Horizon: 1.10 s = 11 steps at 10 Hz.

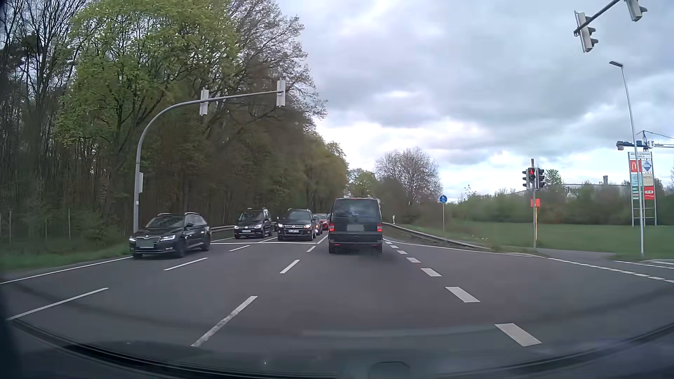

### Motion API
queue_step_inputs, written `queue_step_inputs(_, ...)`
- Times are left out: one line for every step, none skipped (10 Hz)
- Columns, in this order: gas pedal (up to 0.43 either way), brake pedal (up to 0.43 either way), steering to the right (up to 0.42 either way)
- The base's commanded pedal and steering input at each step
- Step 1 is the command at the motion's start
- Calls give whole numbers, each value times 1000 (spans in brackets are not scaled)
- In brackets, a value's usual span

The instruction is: Follow the waypoints while adhering to traffic rules and regulations

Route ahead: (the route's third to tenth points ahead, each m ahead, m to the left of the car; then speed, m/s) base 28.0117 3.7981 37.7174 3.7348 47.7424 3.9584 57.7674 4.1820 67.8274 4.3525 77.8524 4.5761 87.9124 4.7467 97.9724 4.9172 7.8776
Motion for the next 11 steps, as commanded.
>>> queue_step_inputs(209,0,-4)
queue_step_inputs(209,6,-4)
queue_step_inputs(209,0,-3)
queue_step_inputs(209,0,-3)
queue_step_inputs(209,6,-4)
queue_step_inputs(209,6,-4)
queue_step_inputs(209,0,-4)
queue_step_inputs(209,6,-3)
queue_step_inputs(209,0,-4)
queue_step_inputs(209,0,-7)
queue_step_inputs(209,0,-7)
